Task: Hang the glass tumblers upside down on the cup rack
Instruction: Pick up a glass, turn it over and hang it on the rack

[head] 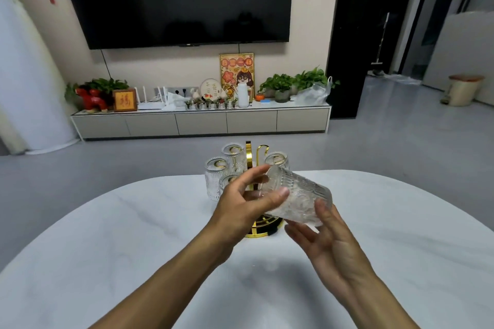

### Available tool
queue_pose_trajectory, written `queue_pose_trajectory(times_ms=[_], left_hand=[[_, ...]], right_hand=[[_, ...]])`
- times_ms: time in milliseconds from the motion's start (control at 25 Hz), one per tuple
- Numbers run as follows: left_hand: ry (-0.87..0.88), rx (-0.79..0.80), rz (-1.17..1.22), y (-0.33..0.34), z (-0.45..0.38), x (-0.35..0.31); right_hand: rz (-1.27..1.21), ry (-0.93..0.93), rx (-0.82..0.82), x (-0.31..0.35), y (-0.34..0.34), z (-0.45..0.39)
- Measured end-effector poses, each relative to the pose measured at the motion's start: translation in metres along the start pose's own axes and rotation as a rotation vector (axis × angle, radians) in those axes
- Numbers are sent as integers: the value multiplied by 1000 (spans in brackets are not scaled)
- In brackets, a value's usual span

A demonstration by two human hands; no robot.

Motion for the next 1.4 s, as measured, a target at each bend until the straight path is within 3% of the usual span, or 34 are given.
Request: queue_pose_trajectory(times_ms=[80, 200, 280, 360, 520, 680, 1000, 1400], left_hand=[[75, -20, -69, -11, -23, -10], [331, -150, -669, -38, -69, -29], [370, -82, -938, -39, -96, -17], [378, 13, -1023, -38, -115, 0], [473, -2, -909, -37, -141, 5], [558, 3, -833, -40, -150, 4], [583, 63, -723, -44, -151, 6], [566, 40, -701, -44, -149, 6]], right_hand=[[-98, 4, -82, 12, -12, -14], [-60, -64, -189, 40, -25, -39], [82, -171, -208, 69, -16, -58], [275, -314, -213, 99, 4, -81], [666, -665, -232, 138, 63, -127], [993, -808, -224, 123, 113, -173], [1445, -664, -154, 56, 119, -229], [1671, -312, -159, 19, 94, -253]])
Point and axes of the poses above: each hand's wrist, its own z-axis away from the middle knuckle, its own y-axis out of the palm, x = y × z, the point moved 10 cm from there along -z, towards the middle knuckle, and after that the axes turned 9 degrees about -x, right-handed, at the moved point
